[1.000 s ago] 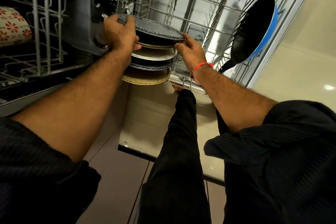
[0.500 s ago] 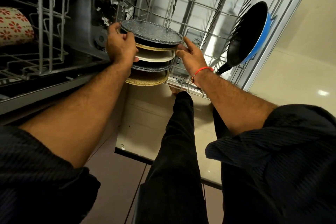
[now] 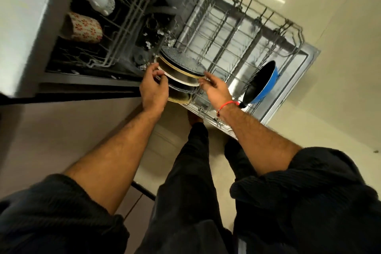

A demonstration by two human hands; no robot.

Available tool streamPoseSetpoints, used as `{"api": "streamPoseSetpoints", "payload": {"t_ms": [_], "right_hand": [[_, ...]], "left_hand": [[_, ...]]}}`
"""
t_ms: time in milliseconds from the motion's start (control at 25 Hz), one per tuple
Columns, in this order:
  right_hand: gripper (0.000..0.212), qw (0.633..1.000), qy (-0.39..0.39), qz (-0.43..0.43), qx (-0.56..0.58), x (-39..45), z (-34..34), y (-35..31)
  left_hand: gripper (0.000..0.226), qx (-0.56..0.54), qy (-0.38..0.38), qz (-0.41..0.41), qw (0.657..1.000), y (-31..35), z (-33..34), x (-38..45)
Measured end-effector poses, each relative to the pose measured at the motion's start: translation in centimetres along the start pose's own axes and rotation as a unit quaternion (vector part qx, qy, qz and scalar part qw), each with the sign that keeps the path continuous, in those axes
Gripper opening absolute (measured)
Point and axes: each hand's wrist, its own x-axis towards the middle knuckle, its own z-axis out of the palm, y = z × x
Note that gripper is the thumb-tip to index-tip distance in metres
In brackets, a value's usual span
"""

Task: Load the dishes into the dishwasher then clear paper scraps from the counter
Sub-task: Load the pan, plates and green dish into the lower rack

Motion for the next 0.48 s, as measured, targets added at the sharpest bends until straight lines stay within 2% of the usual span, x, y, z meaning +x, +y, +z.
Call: {"api": "streamPoseSetpoints", "payload": {"t_ms": [120, 240, 480], "right_hand": [[0.044, 0.988, -0.063, -0.053, -0.130, -5.2, 1.0, -3.0], [0.044, 0.964, -0.141, -0.080, -0.211, -9.7, 3.1, -4.6], [0.035, 0.893, -0.262, -0.154, -0.332, -17.8, 11.0, -5.6]], "left_hand": [[0.041, -0.021, 0.039, 0.012, 0.999, 1.5, -3.8, -5.3], [0.040, -0.044, 0.079, 0.020, 0.996, 1.4, -8.0, -11.2], [0.036, -0.069, 0.191, 0.006, 0.979, -1.9, -16.9, -20.4]]}}
